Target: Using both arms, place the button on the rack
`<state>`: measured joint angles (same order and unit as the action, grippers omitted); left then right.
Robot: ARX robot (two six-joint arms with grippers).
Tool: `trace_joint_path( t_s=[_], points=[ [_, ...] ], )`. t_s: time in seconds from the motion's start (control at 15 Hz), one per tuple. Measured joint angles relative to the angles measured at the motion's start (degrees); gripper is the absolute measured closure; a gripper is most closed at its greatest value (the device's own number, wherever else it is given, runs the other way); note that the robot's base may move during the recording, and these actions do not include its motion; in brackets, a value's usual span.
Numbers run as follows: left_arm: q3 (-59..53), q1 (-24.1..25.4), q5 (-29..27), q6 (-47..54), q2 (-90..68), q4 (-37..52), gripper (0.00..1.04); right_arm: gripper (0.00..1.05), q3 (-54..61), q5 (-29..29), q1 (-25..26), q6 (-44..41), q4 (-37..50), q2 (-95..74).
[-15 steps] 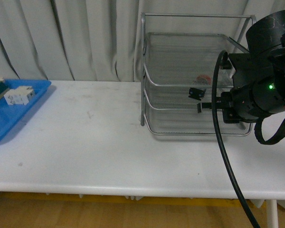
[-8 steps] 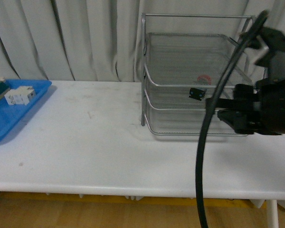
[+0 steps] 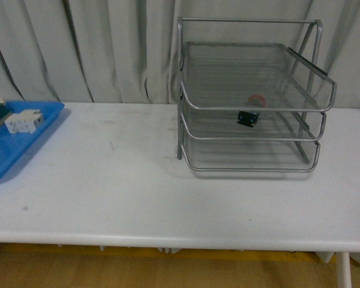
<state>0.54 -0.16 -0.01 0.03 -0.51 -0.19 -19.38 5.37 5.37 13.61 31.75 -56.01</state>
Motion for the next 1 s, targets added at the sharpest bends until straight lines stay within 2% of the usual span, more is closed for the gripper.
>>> trace_joint_path(
  t_s=[0.07,0.13,0.27,0.4,0.47,0.53,1.0],
  points=[
    [0.00,0.00,0.00,0.00,0.00,-0.02,0.07,1.03,4.00,0.44,0.39,-5.90,1.05,4.92],
    [0.00,0.00,0.00,0.00,0.00,0.02,0.07,1.03,5.79,1.14,1.18,-9.49,-2.16,10.36],
    [0.00,0.00,0.00,0.00,0.00,0.00,0.07,1.03,8.94,1.38,1.46,-12.09,-6.32,19.80],
    [0.00,0.00,0.00,0.00,0.00,0.02,0.07,1.03,12.94,0.42,0.48,-12.94,-8.17,25.38],
    [0.00,0.00,0.00,0.00,0.00,0.00,0.07,1.03,13.73,-3.54,-3.32,-13.11,-9.22,27.23],
    [0.00,0.00,0.02,0.00,0.00,0.00,0.07,1.03,14.49,-4.35,-5.53,-13.25,-9.94,28.96],
    [0.00,0.00,0.00,0.00,0.00,0.02,0.07,1.03,16.96,-5.20,-5.35,-13.25,-14.53,36.44]
  ],
)
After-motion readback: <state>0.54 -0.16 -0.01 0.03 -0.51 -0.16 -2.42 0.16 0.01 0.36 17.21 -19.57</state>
